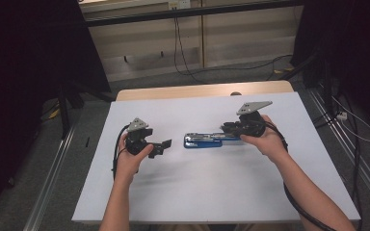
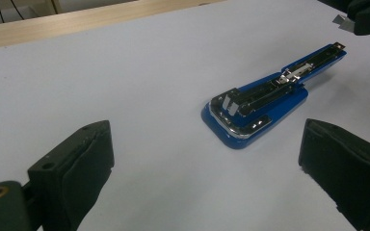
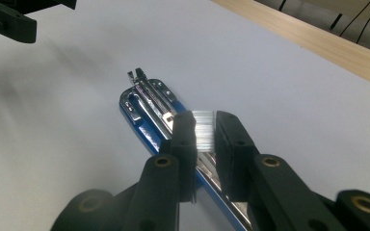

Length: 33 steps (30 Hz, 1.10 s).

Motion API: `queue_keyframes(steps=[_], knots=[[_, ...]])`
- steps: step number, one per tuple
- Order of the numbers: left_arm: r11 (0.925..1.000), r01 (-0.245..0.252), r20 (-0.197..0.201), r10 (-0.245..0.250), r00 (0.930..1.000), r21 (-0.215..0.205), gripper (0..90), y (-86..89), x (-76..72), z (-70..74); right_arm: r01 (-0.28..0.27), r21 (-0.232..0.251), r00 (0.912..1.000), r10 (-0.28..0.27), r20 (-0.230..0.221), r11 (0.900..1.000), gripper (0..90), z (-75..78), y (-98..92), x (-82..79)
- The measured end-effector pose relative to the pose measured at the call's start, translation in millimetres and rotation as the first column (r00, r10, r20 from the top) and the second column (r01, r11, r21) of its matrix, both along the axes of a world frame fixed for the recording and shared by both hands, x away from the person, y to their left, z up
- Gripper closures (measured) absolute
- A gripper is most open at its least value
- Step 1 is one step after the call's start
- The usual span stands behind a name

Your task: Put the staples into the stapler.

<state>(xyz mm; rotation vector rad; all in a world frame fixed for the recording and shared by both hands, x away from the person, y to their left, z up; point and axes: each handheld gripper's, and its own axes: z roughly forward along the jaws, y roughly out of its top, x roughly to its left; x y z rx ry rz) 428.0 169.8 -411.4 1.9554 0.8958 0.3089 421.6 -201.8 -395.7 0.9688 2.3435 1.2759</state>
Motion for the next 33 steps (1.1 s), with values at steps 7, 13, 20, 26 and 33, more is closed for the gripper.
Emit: queue_keyframes(steps=[7,13,20,26,33], knots=[[1.0,-0.001,0.002,0.001,1.0,0.002,5.2,0.5,0.1,0.0,-0.026,0.013,0.9996,0.026,0.006,1.0,79.3,2.6,3.2,6.3],[1.0,-0.005,0.001,0.005,1.0,0.0,5.2,1.2,0.2,0.1,-0.044,0.005,0.999,0.044,0.009,0.999,79.3,4.4,7.3,11.0],[1.0,0.001,0.0,-0.001,1.0,0.004,5.3,0.2,0.1,-0.1,-0.061,0.006,0.998,0.061,0.013,0.998,79.3,3.6,12.6,15.3],[1.0,-0.004,-0.003,0.004,1.0,0.002,5.4,1.8,0.5,-0.3,-0.085,-0.008,0.9963,0.086,0.012,0.996,79.3,2.7,18.3,17.7],[1.0,0.0,-0.003,0.0,1.0,0.01,5.4,-0.1,0.6,-1.3,-0.105,-0.015,0.9943,0.106,0.013,0.994,79.3,2.8,22.3,20.9]])
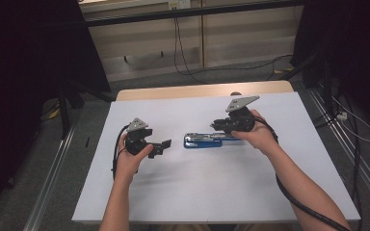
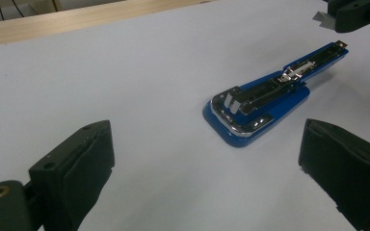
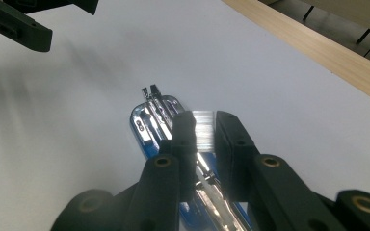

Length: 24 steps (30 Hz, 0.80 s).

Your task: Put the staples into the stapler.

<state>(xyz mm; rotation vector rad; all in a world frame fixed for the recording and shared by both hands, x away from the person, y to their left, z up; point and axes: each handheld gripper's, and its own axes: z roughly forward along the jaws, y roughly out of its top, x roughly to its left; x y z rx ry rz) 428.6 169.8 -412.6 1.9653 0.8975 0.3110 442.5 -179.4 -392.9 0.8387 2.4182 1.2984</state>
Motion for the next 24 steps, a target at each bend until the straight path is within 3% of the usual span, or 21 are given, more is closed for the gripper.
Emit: queue_keyframes(steps=[24], knots=[[1.0,0.004,-0.016,-0.004,0.9999,0.009,5.4,-1.7,1.2,-2.7,-0.062,0.005,0.9981,0.062,-0.002,0.998,79.3,-1.8,12.6,12.0]])
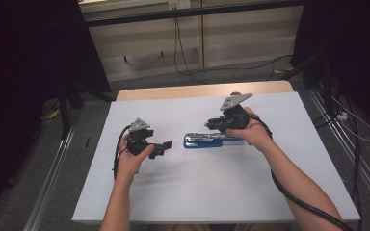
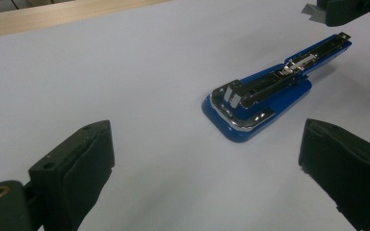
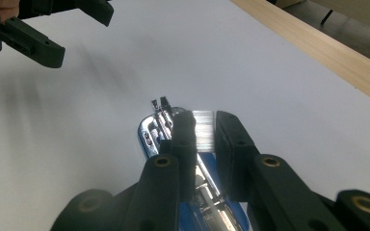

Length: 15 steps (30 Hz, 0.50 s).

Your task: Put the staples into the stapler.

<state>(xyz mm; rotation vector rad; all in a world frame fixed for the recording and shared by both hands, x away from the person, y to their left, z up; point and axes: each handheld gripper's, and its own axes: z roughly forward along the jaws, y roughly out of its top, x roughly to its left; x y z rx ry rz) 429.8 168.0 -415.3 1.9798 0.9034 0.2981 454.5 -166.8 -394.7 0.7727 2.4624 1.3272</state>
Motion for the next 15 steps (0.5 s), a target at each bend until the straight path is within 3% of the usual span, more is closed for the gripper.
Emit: queue_keyframes(steps=[15], knots=[[1.0,0.005,-0.003,-0.005,1.0,0.006,5.4,-0.6,0.2,-0.1,-0.025,0.017,0.9997,0.025,0.0,1.0,79.3,0.6,1.8,6.8]])
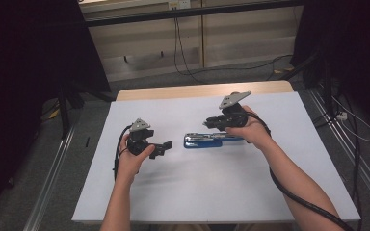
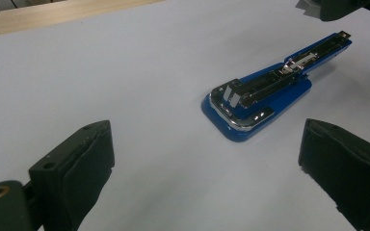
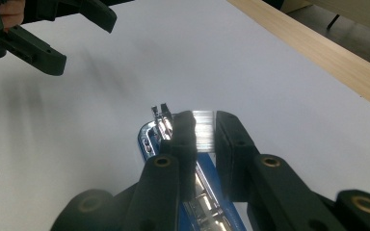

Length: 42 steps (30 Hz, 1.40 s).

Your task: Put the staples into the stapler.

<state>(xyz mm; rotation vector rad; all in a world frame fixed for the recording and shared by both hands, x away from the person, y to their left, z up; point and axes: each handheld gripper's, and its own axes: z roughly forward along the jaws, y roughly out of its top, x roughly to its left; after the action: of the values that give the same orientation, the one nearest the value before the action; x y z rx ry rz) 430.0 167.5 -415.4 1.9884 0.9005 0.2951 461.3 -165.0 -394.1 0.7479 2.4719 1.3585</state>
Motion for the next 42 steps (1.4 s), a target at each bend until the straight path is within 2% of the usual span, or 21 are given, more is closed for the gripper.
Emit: queue_keyframes(steps=[42], knots=[[0.9999,-0.005,0.002,0.005,1.0,-0.012,5.5,1.8,-0.2,0.7,-0.065,0.002,0.9979,0.065,-0.006,0.998,79.3,-0.2,19.5,9.6]])
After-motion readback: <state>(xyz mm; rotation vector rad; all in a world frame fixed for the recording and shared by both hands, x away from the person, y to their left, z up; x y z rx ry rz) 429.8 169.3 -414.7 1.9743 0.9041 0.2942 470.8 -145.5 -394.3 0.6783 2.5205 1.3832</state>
